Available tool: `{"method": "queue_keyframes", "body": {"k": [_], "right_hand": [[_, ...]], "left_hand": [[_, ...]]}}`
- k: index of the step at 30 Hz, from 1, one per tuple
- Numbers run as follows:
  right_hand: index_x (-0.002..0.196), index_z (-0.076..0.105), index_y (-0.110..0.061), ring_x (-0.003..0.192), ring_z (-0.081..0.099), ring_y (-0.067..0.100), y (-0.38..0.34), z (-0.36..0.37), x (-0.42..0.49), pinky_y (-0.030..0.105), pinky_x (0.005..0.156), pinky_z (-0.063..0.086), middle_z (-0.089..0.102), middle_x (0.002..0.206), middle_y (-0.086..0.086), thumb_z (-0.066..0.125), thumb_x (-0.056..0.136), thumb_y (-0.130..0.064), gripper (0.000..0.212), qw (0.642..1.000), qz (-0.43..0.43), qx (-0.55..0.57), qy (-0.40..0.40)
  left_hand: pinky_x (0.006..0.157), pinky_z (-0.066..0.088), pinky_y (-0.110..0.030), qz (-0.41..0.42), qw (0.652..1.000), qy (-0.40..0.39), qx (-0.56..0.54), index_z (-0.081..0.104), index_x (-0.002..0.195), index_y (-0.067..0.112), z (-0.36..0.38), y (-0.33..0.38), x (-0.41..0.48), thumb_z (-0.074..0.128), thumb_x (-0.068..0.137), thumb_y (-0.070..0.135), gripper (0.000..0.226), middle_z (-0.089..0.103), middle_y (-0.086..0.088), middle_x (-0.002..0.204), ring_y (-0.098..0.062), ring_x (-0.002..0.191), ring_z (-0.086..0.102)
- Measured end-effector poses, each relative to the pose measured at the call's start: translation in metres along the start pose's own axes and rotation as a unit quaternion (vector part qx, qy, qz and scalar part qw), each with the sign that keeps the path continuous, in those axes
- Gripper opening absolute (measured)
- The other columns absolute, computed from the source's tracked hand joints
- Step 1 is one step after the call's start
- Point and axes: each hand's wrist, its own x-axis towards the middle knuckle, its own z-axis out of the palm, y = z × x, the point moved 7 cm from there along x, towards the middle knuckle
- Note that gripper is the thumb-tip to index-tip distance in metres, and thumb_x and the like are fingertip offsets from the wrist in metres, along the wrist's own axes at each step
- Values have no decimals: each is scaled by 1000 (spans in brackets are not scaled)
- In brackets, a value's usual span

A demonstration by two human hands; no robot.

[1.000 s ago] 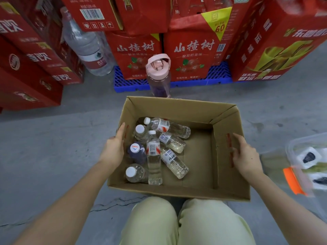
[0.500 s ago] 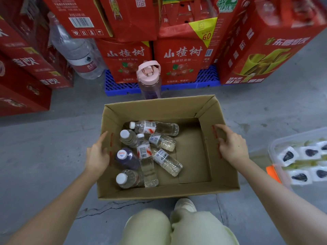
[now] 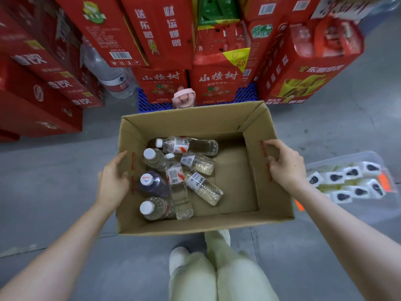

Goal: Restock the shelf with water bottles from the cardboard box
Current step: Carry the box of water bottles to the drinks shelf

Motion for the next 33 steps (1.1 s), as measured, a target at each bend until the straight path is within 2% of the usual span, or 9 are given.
{"method": "queue_keyframes", "body": {"k": [3,6,9,11,13,16,21,31,33], "right_hand": [[121,52,-34,93,61,36,-12,-49,-23,37,77,48,68,103,8,55,88,-9,42,1000,11,6,-4],[120,51,-34,87,62,34,-25,-100,-47,40,77,52,69,100,7,56,88,-8,41,1000,17,14,-2],[119,53,-31,91,62,35,-40,-151,-70,39,78,50,69,100,6,56,86,-6,41,1000,17,23,0],[118,54,-31,91,62,33,-47,-185,-83,38,79,50,69,101,5,56,86,-5,42,999,19,29,2],[118,54,-32,90,62,31,-53,-216,-96,39,80,52,69,103,3,57,86,-5,42,999,18,39,7],[117,54,-31,89,63,31,-61,-259,-114,38,79,52,69,103,3,58,86,-5,41,999,14,49,18],[117,56,-29,92,63,29,-66,-315,-136,34,79,49,69,105,2,58,86,-4,40,998,13,61,32],[118,57,-28,100,61,31,-64,-383,-179,35,81,48,68,108,4,56,84,-2,43,994,31,76,67],[118,57,-28,99,62,30,-61,-391,-189,35,80,49,68,109,2,56,83,-2,44,993,45,85,71]], "left_hand": [[71,40,-28,2,1000,-3,1,50,135,21,-42,30,-24,50,83,-8,60,63,-24,109,-27,68,54],[75,38,-24,4,1000,-9,2,50,134,22,-83,63,-49,49,83,-9,60,64,-23,110,-19,64,52],[88,38,-24,30,999,-8,19,51,133,21,-125,97,-71,51,81,-9,60,62,-14,122,-21,88,60],[88,35,-18,38,999,-14,19,52,132,19,-150,120,-83,51,80,-11,61,60,-5,125,-11,93,59],[91,34,-18,47,999,-19,11,52,132,18,-173,142,-95,50,79,-13,61,59,-6,128,-14,101,59],[86,39,-23,60,998,-17,14,53,132,21,-205,170,-115,51,78,-11,62,62,-6,123,-8,80,59],[97,33,-21,82,996,-6,22,53,132,15,-246,218,-140,52,78,-13,60,57,-6,131,-25,120,53],[100,41,-38,128,990,-6,52,57,128,19,-287,277,-170,57,76,-10,60,62,-11,125,-33,114,56],[91,42,-35,141,988,-13,54,58,128,18,-290,288,-172,58,75,-9,59,63,-11,122,-29,100,59]]}}
